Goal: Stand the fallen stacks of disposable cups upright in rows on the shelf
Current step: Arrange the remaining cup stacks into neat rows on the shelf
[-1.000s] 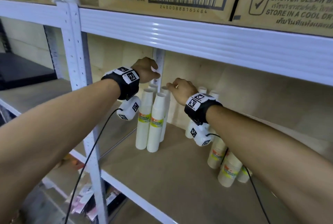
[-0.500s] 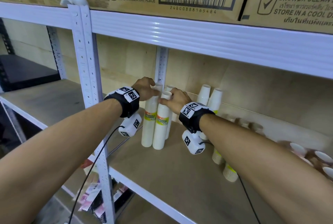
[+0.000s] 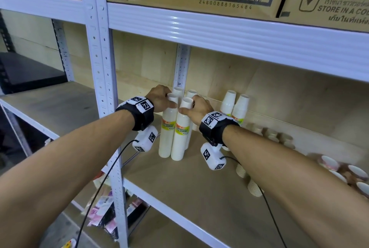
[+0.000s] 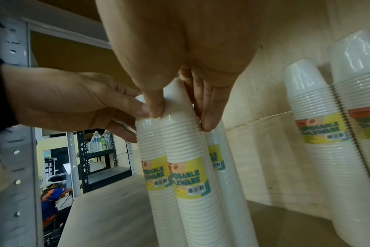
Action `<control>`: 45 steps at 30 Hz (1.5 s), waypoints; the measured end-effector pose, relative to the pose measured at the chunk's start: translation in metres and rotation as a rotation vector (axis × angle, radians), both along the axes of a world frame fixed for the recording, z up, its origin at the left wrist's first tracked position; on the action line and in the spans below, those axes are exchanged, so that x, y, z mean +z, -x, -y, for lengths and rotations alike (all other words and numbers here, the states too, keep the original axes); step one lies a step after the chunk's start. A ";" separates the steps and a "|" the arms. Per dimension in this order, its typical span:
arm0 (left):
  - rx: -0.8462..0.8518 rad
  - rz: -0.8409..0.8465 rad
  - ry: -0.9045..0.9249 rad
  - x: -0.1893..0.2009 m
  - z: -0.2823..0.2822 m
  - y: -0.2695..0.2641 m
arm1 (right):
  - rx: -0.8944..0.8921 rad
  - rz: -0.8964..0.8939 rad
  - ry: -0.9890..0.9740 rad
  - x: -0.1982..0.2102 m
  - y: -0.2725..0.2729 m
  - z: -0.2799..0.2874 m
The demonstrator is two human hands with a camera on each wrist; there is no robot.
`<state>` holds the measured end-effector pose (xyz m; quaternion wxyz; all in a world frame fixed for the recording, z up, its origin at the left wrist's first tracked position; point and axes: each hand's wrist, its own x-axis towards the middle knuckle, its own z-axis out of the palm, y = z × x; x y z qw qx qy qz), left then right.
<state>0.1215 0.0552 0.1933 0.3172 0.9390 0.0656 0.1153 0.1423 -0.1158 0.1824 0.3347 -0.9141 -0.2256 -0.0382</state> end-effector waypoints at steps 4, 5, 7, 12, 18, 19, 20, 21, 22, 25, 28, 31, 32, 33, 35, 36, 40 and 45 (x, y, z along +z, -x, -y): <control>-0.017 0.019 0.072 0.002 0.005 0.001 | 0.005 0.008 -0.022 0.001 0.002 0.006; -0.027 0.025 0.075 0.003 0.007 0.001 | 0.002 0.011 -0.028 0.002 0.003 0.009; -0.053 0.035 0.095 0.007 0.014 0.000 | -0.004 0.017 -0.025 0.006 0.003 0.016; -0.108 0.029 0.081 0.019 0.035 -0.007 | -0.057 0.010 0.000 0.016 -0.004 0.040; -0.175 -0.012 0.142 0.026 0.068 -0.026 | -0.170 0.027 0.032 0.019 -0.022 0.074; -0.184 -0.015 0.145 0.026 0.074 -0.029 | -0.185 0.023 0.030 0.020 -0.024 0.079; -0.192 -0.012 0.137 0.026 0.079 -0.033 | -0.200 0.021 0.018 0.020 -0.027 0.084; -0.201 -0.002 0.124 0.027 0.085 -0.036 | -0.211 0.022 0.005 0.021 -0.027 0.089; -0.209 0.007 0.113 0.026 0.091 -0.040 | -0.218 0.029 -0.005 0.022 -0.028 0.093; -0.244 0.025 0.111 0.024 0.106 -0.052 | -0.237 0.047 -0.035 0.024 -0.032 0.107; -0.279 0.023 0.088 0.021 0.117 -0.065 | -0.273 0.051 -0.048 0.024 -0.036 0.117; -0.301 0.045 0.040 0.019 0.125 -0.075 | -0.302 0.055 -0.045 0.022 -0.041 0.124; -0.304 0.054 0.025 0.018 0.128 -0.079 | -0.321 0.056 -0.051 0.021 -0.043 0.126; -0.308 0.060 0.018 0.017 0.130 -0.082 | -0.336 0.052 -0.059 0.020 -0.045 0.128; -0.314 0.057 0.017 0.014 0.133 -0.088 | -0.349 0.049 -0.073 0.018 -0.049 0.131; -0.316 0.054 0.017 0.013 0.135 -0.092 | -0.353 0.054 -0.076 0.016 -0.052 0.132; -0.332 0.061 -0.007 0.010 0.139 -0.102 | -0.377 0.061 -0.066 0.014 -0.061 0.134; -0.345 0.061 0.019 0.006 0.142 -0.114 | -0.404 0.041 -0.077 0.009 -0.073 0.137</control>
